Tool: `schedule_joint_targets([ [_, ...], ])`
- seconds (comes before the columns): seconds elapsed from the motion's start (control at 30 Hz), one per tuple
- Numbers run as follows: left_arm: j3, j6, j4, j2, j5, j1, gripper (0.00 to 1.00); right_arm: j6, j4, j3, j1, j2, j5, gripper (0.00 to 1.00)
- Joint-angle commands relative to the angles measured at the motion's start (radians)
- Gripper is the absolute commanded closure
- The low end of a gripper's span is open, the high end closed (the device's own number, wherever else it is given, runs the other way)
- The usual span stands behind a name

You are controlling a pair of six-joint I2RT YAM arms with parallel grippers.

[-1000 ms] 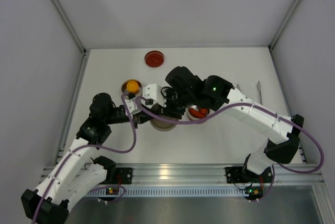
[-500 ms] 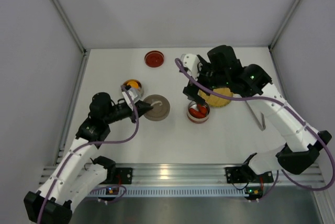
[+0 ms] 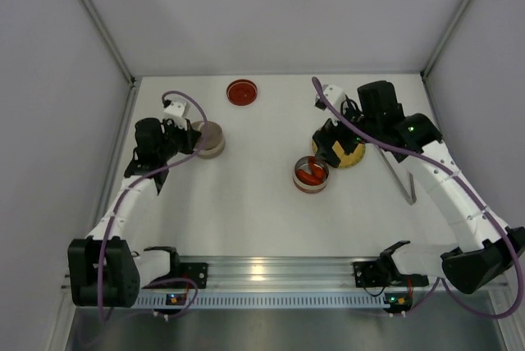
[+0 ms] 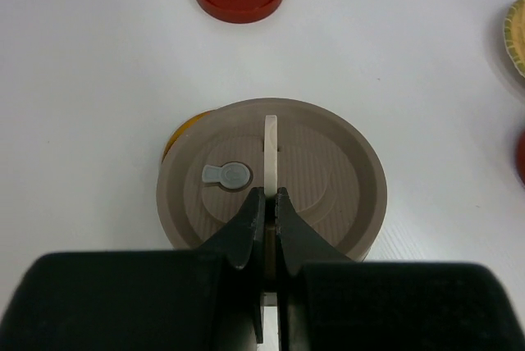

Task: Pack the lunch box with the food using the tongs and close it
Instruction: Close the box lid on the packing box.

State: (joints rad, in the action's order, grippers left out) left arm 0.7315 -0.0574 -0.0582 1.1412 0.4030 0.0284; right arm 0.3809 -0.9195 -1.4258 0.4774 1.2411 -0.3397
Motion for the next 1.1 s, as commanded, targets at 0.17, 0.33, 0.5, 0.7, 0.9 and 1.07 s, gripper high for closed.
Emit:
schedule_joint_targets([
  [0.17, -0.012, -0.076, -0.360, 0.144, -0.017, -0.007, 1.00, -0.054, 0.099, 0.039, -0.039, -0.020, -0.101, 0.01],
  [0.33, -0.012, -0.139, -0.434, 0.209, -0.020, -0.008, 1.00, -0.068, 0.114, 0.062, -0.043, -0.020, -0.119, 0.01],
  [0.5, 0.014, -0.147, -0.417, 0.276, 0.017, -0.012, 1.00, -0.082, 0.116, 0.059, -0.045, -0.002, -0.136, 0.01],
  [0.7, -0.026, -0.150, -0.419, 0.305, -0.001, -0.012, 1.00, -0.071, 0.099, 0.051, -0.043, -0.012, -0.125, 0.01],
  [0.9, -0.060, -0.157, -0.445, 0.336, -0.004, -0.013, 1.00, -0.074, 0.093, 0.051, -0.043, -0.012, -0.131, 0.01],
  [1.07, -0.064, -0.159, -0.450, 0.365, 0.002, -0.013, 1.00, -0.076, 0.094, 0.053, -0.045, -0.015, -0.133, 0.01],
])
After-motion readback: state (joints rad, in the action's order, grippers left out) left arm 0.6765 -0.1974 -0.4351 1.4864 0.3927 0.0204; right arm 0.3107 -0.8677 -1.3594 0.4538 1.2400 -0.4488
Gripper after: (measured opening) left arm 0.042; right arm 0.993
